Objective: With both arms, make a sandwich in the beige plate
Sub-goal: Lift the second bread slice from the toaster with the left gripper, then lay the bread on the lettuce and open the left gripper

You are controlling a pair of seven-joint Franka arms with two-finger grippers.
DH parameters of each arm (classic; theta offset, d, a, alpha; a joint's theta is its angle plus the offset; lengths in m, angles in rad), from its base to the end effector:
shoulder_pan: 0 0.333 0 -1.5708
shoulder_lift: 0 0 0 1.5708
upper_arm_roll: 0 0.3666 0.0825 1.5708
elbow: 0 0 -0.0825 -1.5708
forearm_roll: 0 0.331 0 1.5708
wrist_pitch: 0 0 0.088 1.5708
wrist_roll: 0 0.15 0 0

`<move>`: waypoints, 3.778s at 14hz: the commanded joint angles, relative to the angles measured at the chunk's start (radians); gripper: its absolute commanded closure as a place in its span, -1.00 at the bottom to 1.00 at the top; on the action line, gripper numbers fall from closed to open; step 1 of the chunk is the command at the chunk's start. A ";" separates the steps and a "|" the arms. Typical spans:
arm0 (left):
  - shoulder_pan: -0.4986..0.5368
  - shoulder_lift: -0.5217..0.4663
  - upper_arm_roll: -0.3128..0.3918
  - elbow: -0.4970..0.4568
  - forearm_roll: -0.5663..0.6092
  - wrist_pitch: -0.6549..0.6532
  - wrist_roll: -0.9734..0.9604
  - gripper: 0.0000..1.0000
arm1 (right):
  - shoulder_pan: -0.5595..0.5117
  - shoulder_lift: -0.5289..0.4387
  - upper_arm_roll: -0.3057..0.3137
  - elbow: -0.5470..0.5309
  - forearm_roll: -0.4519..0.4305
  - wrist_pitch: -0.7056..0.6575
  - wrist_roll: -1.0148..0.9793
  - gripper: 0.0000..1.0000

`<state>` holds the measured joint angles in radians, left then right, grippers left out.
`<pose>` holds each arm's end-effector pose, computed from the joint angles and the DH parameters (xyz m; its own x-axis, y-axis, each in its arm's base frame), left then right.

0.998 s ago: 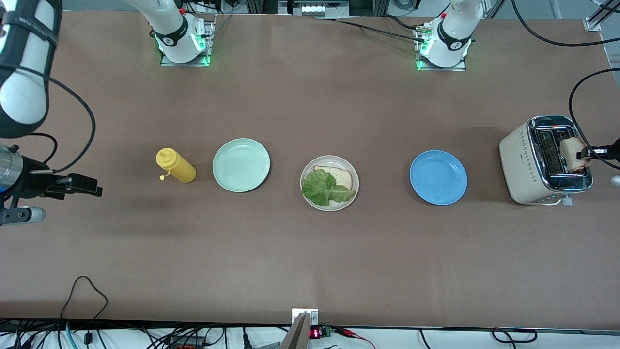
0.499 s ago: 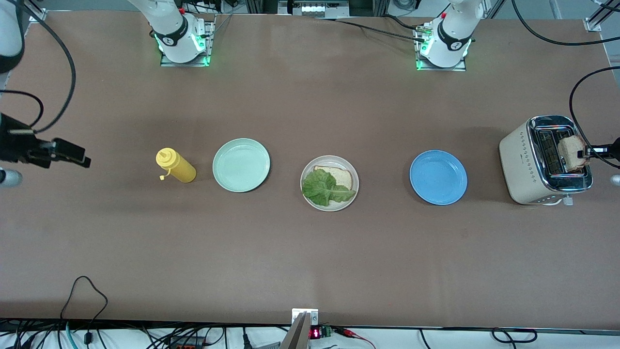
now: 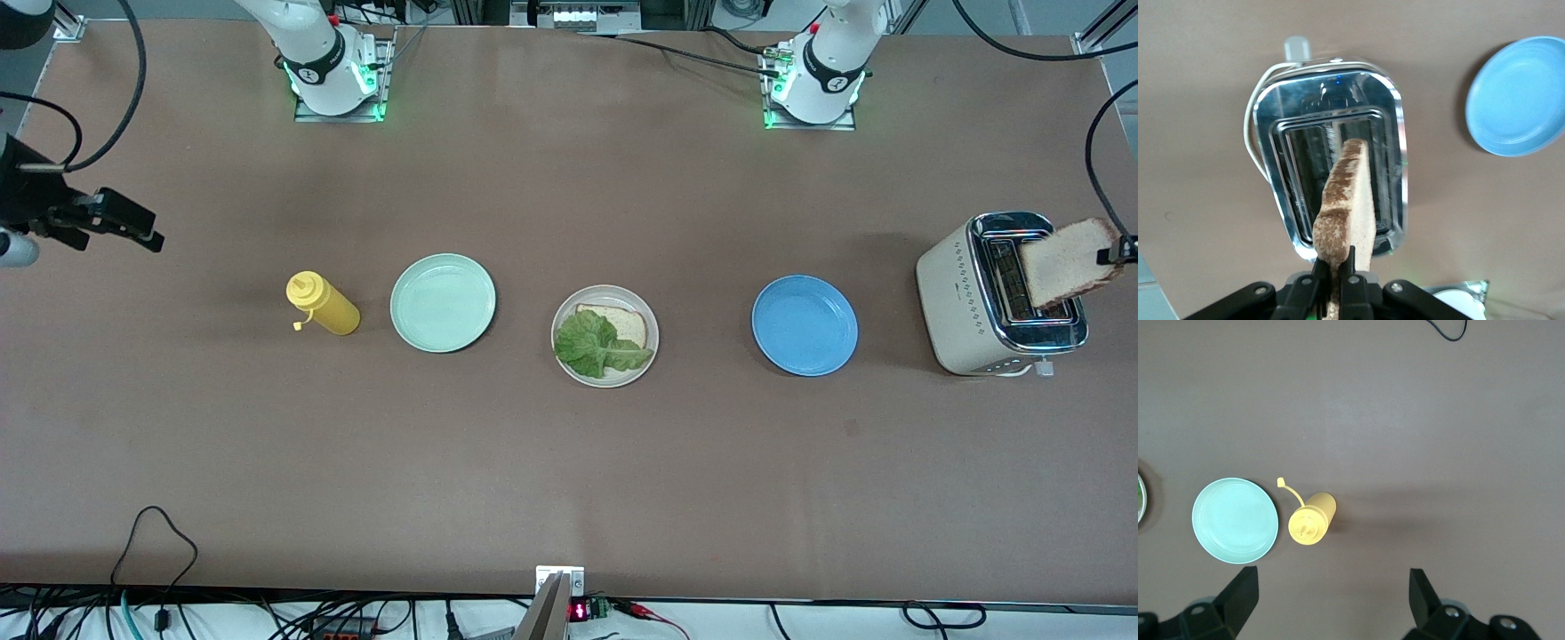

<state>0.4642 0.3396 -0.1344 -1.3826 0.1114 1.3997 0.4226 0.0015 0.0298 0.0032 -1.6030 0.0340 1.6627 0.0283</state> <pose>0.5340 0.2151 0.5143 0.9447 -0.0975 -0.3130 -0.0797 -0.9944 0.0690 0.5213 0.0072 0.6116 0.9992 -0.0267 0.0289 -0.0257 -0.9991 -0.0349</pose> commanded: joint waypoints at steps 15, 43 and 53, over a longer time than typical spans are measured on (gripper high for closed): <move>-0.266 0.281 -0.297 0.050 -0.587 0.032 -0.280 0.98 | 0.006 -0.050 0.006 -0.041 -0.014 0.017 0.047 -1.00; -0.375 0.478 -0.287 -0.283 -1.210 0.736 0.444 -1.00 | -0.015 -0.054 0.006 -0.035 -0.039 0.014 0.068 -1.00; -0.352 0.352 -0.254 -0.245 -0.916 0.592 0.357 -1.00 | -0.009 -0.054 0.006 -0.034 -0.039 0.017 0.052 -1.00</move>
<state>0.1128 0.7539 -0.4138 -1.6179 -0.8702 2.0532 0.8308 -0.0001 -0.0111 0.0001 -1.6399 -0.0062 1.6816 0.0803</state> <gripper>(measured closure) 0.000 0.000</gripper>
